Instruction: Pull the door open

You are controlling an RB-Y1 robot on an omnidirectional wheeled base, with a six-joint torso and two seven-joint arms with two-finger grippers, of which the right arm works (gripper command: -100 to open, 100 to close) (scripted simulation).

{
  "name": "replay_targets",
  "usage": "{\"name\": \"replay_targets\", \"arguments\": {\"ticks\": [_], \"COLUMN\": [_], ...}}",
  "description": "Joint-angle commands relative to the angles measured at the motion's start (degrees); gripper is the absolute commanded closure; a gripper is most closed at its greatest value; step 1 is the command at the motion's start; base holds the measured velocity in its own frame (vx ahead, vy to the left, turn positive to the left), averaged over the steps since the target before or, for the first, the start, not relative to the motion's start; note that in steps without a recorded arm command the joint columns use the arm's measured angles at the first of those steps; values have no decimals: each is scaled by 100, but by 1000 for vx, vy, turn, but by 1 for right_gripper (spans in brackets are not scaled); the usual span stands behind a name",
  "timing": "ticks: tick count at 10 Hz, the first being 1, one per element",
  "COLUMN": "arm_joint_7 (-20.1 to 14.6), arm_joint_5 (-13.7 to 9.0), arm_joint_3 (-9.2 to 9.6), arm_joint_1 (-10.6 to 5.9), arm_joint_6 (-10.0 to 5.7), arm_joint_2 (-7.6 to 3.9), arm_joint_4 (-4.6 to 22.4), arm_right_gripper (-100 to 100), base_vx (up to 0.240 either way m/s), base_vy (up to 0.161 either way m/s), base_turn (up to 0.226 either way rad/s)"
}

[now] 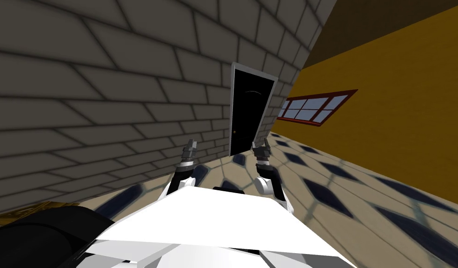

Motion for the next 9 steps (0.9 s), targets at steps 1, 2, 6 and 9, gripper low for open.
{"name": "replay_targets", "arguments": {"ticks": [1,2,6,9], "arm_joint_7": [-216,-357,-939,-1400], "arm_joint_5": [-175,-289,-761,-1134], "arm_joint_3": [139,232,617,921], "arm_joint_1": [-148,-244,-638,-950], "arm_joint_6": [9,-12,-99,-168], "arm_joint_2": [-63,-114,-325,-491], "arm_joint_4": [171,313,897,1360], "arm_right_gripper": [-100,-100,-100,-100], "base_vx": [88,103,104,95], "base_vy": [-14,-12,-13,-7], "base_turn": [29,29,33,32]}}
